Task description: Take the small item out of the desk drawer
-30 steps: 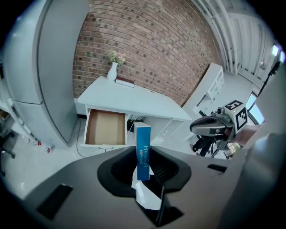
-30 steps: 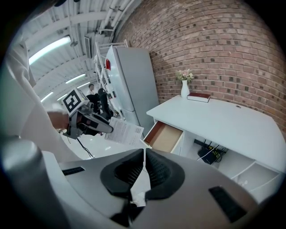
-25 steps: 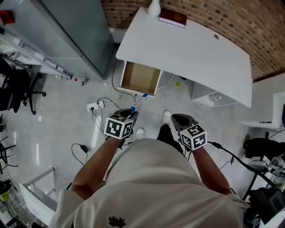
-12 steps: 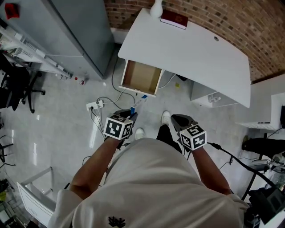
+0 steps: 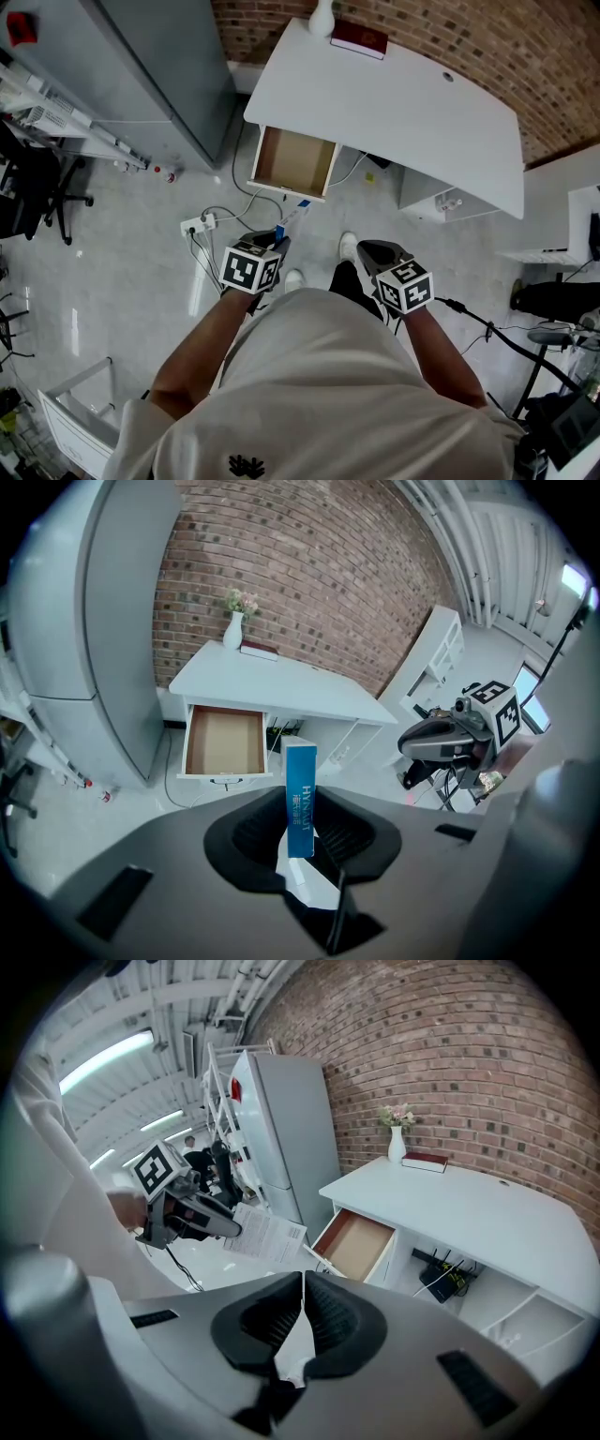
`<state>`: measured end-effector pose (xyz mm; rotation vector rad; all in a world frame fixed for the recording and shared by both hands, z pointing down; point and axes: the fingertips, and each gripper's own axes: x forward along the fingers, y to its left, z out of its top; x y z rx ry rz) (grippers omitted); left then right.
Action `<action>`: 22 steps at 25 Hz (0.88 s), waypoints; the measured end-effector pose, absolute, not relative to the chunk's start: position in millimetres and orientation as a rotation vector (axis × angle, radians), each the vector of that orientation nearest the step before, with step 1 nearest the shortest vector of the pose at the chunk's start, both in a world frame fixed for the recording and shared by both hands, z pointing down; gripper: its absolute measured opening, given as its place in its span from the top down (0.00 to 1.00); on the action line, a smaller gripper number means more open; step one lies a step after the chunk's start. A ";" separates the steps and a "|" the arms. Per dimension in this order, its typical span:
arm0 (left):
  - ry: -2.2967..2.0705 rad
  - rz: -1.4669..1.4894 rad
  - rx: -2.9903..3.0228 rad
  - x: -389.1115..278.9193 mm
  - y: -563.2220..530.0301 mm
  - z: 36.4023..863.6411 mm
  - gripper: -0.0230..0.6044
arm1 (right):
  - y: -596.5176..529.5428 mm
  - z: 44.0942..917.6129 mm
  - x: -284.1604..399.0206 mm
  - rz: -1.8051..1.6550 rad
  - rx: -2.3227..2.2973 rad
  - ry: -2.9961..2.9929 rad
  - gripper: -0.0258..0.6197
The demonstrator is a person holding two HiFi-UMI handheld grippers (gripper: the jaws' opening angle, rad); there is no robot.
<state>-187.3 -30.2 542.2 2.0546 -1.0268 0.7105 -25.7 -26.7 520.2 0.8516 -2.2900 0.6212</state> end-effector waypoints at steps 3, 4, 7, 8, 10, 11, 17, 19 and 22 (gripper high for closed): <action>-1.026 0.718 2.057 -186.6 -29.8 542.3 0.80 | -25.5 520.8 -24.6 0.625 0.855 -2.288 0.91; -1.026 0.721 2.057 -185.9 -29.7 542.2 0.80 | -25.2 520.8 -23.7 0.625 0.856 -2.287 0.91; -1.025 0.725 2.055 -185.0 -29.0 543.6 0.81 | -23.3 522.3 -22.5 0.627 0.854 -2.285 0.91; -1.023 0.726 2.055 -185.2 -28.6 544.3 0.80 | -22.7 523.0 -22.7 0.627 0.854 -2.284 0.91; -1.021 0.726 2.056 -185.5 -28.0 545.0 0.80 | -21.9 523.7 -23.3 0.625 0.855 -2.283 0.91; -1.020 0.726 2.056 -185.2 -27.8 545.3 0.80 | -21.5 523.9 -23.3 0.625 0.855 -2.283 0.91; -1.018 0.725 2.058 -184.0 -27.4 545.5 0.81 | -19.3 525.6 -24.9 0.624 0.850 -2.281 0.91; -1.018 0.725 2.057 -184.6 -26.6 546.6 0.81 | -18.4 526.3 -26.1 0.623 0.847 -2.281 0.91; -1.014 0.723 2.055 -184.3 -23.9 550.0 0.80 | -16.5 527.6 -26.6 0.618 0.845 -2.283 0.91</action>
